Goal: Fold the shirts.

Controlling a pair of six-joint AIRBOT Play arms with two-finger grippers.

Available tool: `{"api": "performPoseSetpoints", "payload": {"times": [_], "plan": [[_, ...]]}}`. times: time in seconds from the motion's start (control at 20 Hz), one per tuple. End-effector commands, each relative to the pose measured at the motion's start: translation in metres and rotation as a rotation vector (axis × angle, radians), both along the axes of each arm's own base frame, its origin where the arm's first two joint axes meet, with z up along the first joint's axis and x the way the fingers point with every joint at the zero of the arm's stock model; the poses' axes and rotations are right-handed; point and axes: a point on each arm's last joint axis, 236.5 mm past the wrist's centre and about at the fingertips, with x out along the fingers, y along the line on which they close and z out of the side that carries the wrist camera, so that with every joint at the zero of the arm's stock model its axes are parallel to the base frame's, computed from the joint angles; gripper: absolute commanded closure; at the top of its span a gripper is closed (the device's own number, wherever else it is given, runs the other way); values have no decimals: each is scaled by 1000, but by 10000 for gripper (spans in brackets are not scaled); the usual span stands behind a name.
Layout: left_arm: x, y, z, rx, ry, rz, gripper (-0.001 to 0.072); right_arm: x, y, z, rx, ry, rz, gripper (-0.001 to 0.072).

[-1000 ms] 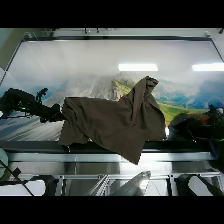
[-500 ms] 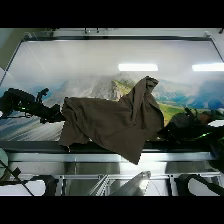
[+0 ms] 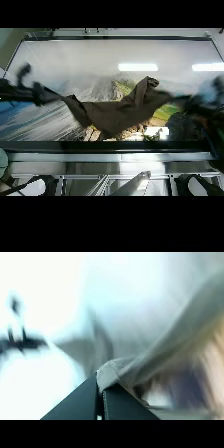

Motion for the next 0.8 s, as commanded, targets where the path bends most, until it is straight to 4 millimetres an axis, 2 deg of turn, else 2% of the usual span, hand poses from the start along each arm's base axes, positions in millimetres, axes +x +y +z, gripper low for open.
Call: {"api": "performPoseSetpoints", "payload": {"times": [0.0,0.05,0.1,0.15,0.2,0.25,0.3,0.35,0.4,0.45,0.55,0.65,0.7,0.75], "plan": [[-29,11,222,-12,-575,114,685,-42,-67,255,-15,-679,-400,691],[-39,22,283,85,-768,224,685,-55,-88,303,-126,-771,-562,691],[-53,29,333,157,-908,323,685,-67,-95,336,-215,-825,-648,691],[-70,32,372,241,-1032,392,685,-76,-94,359,-302,-851,-690,691],[-83,34,395,298,-1088,445,685,-78,-92,370,-359,-855,-704,691],[-89,37,407,328,-1108,487,685,-78,-91,378,-393,-857,-707,691],[-90,41,409,345,-1108,508,685,-77,-91,380,-411,-857,-704,691],[-83,51,403,331,-1072,527,684,-73,-93,377,-418,-843,-696,691],[-73,60,388,287,-1001,530,685,-64,-97,362,-423,-771,-679,691],[-59,66,362,209,-891,515,685,-51,-102,335,-442,-659,-641,691],[-39,53,293,70,-663,407,685,-33,-93,272,-480,-423,-486,692],[-39,14,206,35,-399,224,685,-43,-59,209,-535,-235,-242,692],[-48,-11,160,65,-279,119,685,-51,-43,188,-540,-172,-163,693],[-54,-28,121,116,-204,42,685,-54,-36,173,-559,-143,-138,693]]}}
